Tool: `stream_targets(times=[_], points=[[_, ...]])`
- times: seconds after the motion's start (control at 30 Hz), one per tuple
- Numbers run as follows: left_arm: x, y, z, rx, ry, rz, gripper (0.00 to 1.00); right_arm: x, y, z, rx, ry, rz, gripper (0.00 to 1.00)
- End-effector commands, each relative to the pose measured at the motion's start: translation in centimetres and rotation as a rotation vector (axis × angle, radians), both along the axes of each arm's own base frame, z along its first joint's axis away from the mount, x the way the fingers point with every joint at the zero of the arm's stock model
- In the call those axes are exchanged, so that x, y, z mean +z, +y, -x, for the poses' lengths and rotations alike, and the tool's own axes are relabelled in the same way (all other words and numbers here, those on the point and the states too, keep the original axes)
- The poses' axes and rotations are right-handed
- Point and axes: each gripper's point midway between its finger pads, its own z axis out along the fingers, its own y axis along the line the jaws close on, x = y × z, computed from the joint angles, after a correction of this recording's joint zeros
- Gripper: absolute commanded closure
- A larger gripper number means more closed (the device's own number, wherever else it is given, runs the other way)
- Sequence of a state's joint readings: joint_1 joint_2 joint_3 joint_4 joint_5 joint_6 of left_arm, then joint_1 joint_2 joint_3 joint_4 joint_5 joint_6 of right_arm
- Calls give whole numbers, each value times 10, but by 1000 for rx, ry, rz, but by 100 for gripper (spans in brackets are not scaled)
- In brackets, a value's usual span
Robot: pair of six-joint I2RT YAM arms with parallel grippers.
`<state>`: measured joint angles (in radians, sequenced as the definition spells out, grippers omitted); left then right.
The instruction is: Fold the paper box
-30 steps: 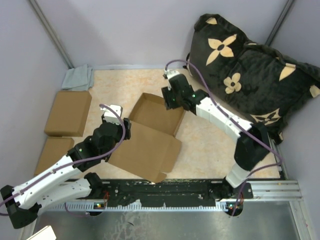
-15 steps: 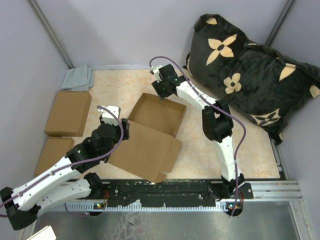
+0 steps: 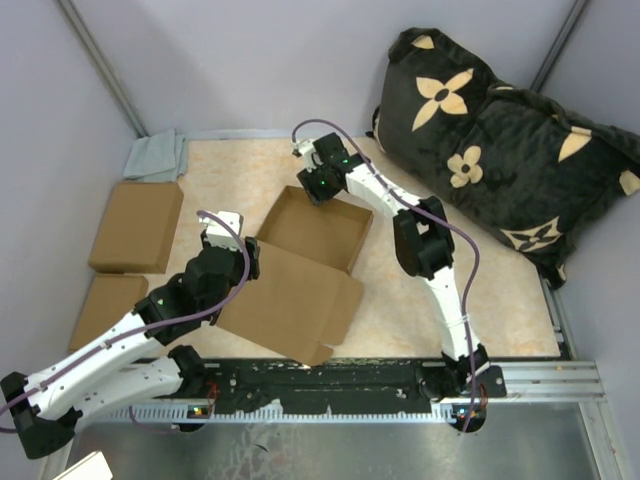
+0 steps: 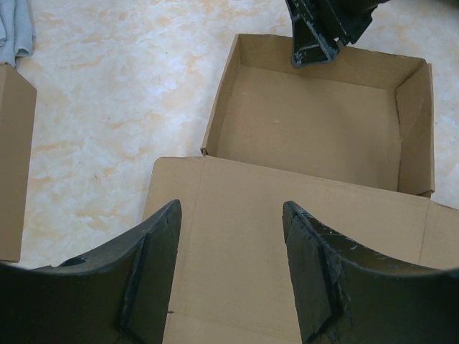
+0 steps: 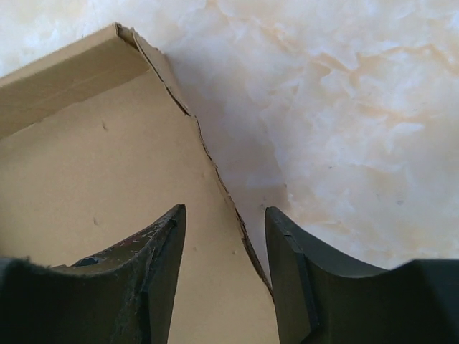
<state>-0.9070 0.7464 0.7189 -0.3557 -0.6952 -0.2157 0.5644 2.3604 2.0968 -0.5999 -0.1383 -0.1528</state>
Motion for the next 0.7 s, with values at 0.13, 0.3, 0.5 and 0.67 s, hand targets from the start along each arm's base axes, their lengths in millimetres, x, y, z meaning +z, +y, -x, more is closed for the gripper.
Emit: stream_targets(times=[0.13,0.3,0.5,0.67], points=[[0,3,-2,18,-7,0,35,1,-14,-13,-161,3,-7,70],[0,2,-2,11,-5,6,35,11,-71,-17,-434,25,-120,83],[1,-2,-2,-7,-4,19,35,17,-140,22,-648,88,-191,85],[2,-2,-2,-10,-6,25,35,33,-105,114,-551,197,-272,71]])
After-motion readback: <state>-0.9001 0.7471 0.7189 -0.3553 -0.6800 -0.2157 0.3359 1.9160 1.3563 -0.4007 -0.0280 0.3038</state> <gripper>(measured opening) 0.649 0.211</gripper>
